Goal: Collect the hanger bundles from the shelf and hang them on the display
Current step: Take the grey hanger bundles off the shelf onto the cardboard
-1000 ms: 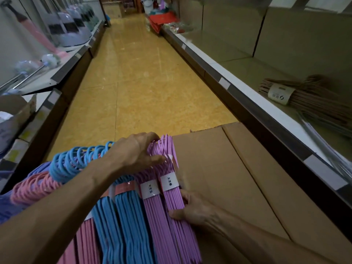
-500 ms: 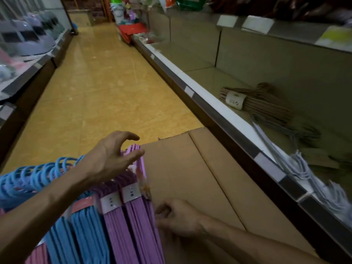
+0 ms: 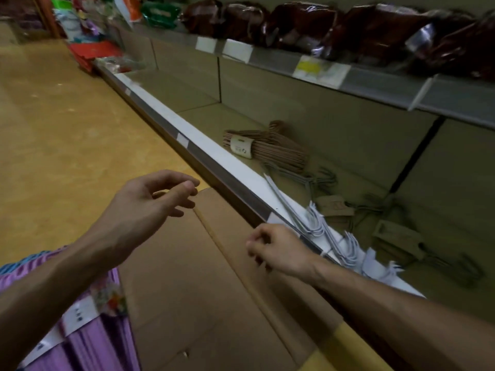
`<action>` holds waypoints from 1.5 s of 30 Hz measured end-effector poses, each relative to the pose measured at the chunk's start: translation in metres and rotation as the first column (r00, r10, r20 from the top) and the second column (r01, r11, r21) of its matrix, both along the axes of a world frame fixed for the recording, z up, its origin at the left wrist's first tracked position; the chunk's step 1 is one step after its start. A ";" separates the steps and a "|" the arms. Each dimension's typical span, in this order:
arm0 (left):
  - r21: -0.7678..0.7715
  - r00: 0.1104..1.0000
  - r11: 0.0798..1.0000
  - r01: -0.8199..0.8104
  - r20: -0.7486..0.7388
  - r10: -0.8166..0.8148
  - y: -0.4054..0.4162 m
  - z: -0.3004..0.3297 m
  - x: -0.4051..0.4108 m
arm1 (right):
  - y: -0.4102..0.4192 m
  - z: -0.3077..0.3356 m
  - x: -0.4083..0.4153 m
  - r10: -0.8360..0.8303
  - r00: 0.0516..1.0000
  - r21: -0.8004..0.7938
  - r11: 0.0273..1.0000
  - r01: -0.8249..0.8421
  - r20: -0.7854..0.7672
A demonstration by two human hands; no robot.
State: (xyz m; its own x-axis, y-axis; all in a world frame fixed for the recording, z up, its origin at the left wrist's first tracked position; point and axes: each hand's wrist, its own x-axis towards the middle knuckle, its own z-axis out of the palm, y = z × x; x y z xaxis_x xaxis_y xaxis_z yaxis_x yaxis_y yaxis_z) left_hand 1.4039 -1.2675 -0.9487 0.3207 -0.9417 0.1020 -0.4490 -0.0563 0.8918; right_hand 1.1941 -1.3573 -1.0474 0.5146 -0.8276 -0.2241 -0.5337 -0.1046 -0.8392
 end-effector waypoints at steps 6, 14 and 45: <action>-0.027 0.998 0.998 0.058 -0.008 -0.059 -0.038 0.014 -0.035 | -0.059 0.015 -0.060 -0.324 0.937 -0.320 0.909 0.268 -0.133; -0.061 0.988 0.994 0.094 -0.117 -0.101 -0.067 -0.012 -0.085 | -0.094 -0.001 -0.073 -0.373 0.805 -0.277 0.923 0.268 -0.462; 0.149 0.561 0.950 -0.274 -0.778 0.284 -0.034 -0.014 0.024 | 0.004 0.039 -0.003 -0.045 0.830 0.124 0.992 -0.030 0.556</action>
